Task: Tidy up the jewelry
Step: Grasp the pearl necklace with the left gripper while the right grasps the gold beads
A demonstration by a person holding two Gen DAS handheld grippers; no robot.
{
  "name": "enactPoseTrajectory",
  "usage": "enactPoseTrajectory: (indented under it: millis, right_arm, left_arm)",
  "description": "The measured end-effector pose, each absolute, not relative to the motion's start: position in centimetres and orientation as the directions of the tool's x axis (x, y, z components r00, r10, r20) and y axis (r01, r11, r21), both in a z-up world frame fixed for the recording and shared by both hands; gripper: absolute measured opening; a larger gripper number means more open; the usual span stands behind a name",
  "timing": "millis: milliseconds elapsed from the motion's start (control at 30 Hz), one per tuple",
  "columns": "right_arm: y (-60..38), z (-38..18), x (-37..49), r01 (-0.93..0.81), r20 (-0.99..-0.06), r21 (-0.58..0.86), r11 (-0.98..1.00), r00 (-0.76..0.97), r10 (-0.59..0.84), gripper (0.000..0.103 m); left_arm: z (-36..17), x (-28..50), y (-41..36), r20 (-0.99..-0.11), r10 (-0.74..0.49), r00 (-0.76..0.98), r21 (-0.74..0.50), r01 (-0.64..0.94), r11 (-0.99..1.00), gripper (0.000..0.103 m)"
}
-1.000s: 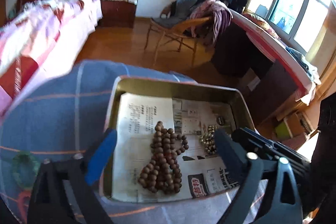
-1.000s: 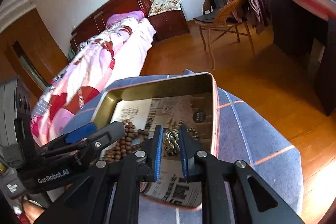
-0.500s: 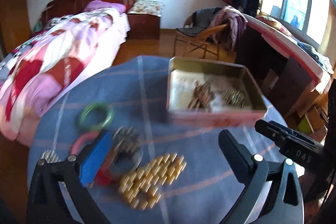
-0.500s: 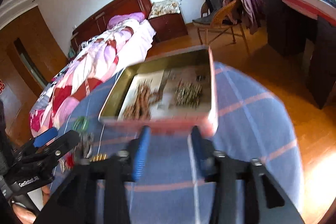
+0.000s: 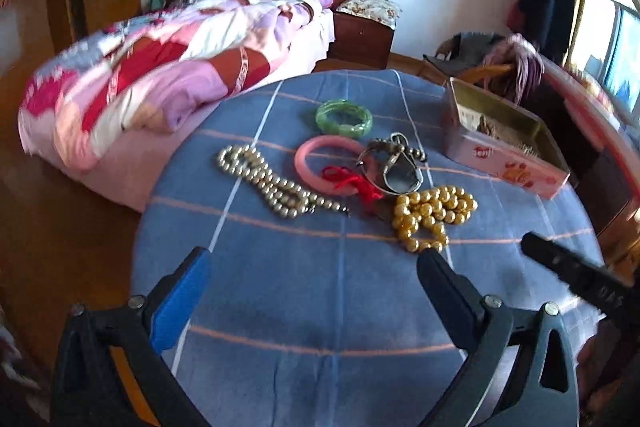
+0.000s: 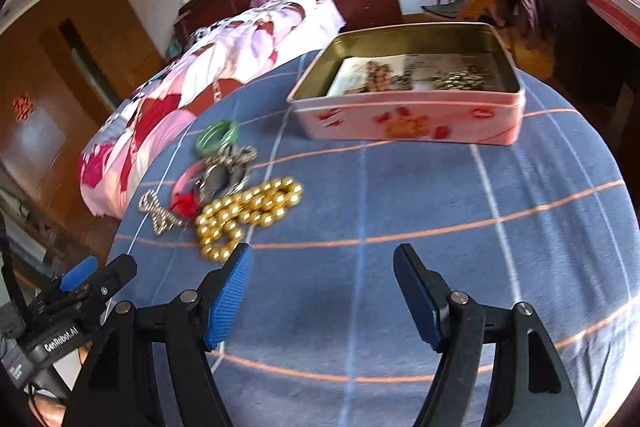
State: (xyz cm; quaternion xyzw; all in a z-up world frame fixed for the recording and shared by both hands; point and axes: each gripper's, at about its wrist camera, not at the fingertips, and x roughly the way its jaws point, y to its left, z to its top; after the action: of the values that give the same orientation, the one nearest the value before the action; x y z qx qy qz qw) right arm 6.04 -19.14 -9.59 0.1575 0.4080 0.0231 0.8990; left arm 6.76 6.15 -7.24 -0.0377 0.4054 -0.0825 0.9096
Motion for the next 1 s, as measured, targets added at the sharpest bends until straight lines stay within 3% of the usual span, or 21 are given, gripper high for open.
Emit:
enactPoseTrajectory:
  millis: [167, 467, 733, 967, 1000]
  right_arm:
    - [-17.7, -9.5, 6.8, 0.051, -0.731, 0.297, 0.953, 0.654, 0.193, 0.073]
    - [-14.8, -11.0, 11.7, -0.028, -0.793, 0.235, 0.972, 0.573, 0.209, 0.074]
    - [-12.0, -11.9, 15.9, -0.091, -0.804, 0.113, 0.989, 0.576, 0.144, 0.076]
    - [-10.5, -12.5, 15.2, -0.165, -0.800, -0.018, 0.986, 0.594, 0.085, 0.077]
    - [-10.7, -12.4, 15.0, -0.159, -0.800, -0.017, 0.987, 0.595, 0.082, 0.073]
  left_arm:
    - [-7.4, 7.2, 8.2, -0.726, -0.245, 0.642, -0.256, 0.078, 0.963, 0.103]
    - [-8.3, 7.6, 8.7, -0.729, -0.201, 0.654, -0.185, 0.095, 0.978, 0.103]
    - [-8.4, 8.9, 12.0, -0.689, -0.196, 0.697, -0.247, 0.028, 0.969, 0.103]
    - [-9.7, 13.1, 12.8, -0.761, -0.110, 0.640, -0.193, -0.062, 0.979, 0.103]
    - [-10.0, 13.7, 12.8, -0.775, -0.115, 0.621, -0.200, -0.070, 0.977, 0.103]
